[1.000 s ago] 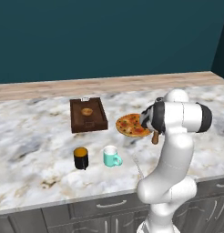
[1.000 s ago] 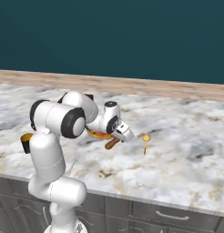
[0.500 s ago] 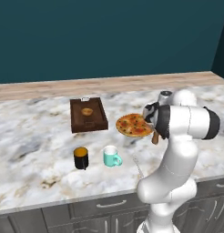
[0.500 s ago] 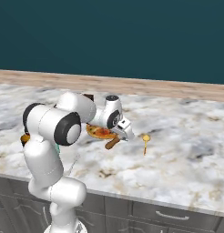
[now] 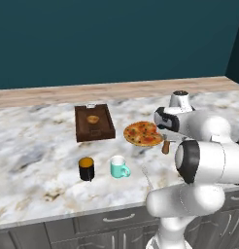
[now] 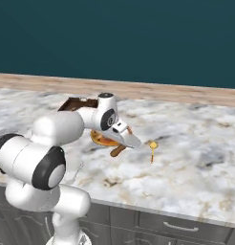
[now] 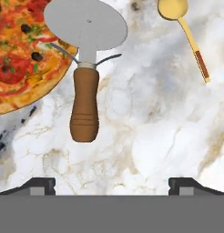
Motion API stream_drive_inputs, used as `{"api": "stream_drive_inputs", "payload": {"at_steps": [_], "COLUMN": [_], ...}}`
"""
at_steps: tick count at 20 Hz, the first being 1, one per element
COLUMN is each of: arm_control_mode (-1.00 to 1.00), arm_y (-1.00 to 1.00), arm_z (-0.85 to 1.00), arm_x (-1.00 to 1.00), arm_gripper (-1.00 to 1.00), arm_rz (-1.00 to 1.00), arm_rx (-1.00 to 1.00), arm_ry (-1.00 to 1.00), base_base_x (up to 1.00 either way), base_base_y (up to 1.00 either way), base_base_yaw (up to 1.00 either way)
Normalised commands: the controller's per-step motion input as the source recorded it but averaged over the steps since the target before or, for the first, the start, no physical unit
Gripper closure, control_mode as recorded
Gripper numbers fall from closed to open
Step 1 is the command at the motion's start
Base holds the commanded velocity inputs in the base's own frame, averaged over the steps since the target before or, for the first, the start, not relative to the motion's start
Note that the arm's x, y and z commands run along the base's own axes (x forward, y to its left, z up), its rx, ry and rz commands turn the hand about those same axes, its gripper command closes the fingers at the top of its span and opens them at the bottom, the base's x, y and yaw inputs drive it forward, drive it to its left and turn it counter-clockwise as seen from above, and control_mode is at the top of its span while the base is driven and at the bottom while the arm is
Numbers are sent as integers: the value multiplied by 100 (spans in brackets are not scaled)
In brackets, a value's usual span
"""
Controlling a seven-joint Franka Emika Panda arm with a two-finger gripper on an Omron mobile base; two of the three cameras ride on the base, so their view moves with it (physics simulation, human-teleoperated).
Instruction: Take the pizza cutter from the drawer on the left and place it on the dining counter for cutting.
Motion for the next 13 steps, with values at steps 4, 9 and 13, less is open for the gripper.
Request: {"api": "stream_drive_inputs", "payload": {"at_steps": [4,9,13], "arm_control_mode": [-100,-100,-100], "arm_y": [91,78,36], "arm_z": [62,59,50], "arm_x": [-44,-47,-84], "arm_gripper": [-100,-100,-100], "arm_rz": [9,10,14], "arm_rx": [0,0,0], "arm_ry": [16,21,13], "base_base_x": [0,0,0], "base_base_y": [0,0,0], "base_base_yaw": [0,0,0]}}
